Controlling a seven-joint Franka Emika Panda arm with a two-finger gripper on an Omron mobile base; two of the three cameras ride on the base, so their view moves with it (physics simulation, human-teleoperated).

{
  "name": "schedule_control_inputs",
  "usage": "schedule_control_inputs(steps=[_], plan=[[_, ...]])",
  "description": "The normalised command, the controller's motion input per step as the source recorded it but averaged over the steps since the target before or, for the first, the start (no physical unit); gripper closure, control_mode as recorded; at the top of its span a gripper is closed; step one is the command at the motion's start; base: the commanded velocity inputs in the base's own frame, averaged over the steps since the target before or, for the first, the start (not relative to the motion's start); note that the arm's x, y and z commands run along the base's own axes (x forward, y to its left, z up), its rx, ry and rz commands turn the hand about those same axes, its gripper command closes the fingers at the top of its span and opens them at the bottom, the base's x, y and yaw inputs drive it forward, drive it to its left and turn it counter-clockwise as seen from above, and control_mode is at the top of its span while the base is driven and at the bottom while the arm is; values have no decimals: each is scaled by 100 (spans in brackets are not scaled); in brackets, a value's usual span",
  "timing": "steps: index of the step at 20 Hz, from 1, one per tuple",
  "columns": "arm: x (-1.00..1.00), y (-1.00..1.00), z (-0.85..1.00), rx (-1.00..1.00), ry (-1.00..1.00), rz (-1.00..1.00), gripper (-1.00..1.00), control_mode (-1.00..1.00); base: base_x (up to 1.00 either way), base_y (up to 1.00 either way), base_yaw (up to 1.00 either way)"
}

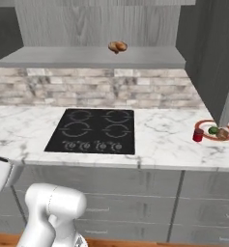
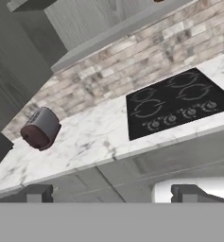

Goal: Pick the avocado and bread from the counter and place them on the plate. Then pick the jam from the cabinet and place it next to the plate. Lastly close the cabinet door.

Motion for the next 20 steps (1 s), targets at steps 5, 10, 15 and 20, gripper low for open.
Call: schedule_control_inputs(steps=[5,10,15,20], plan=[[0,0,0,0,0,0,-100,100,37,2,-1],[0,0,0,0,0,0,-100,100,15,0,-1],[0,1,0,0,0,0,-100,-100,0,0,0],[-1,31,5,-4,-7,1,-100,-100,0,0,0]])
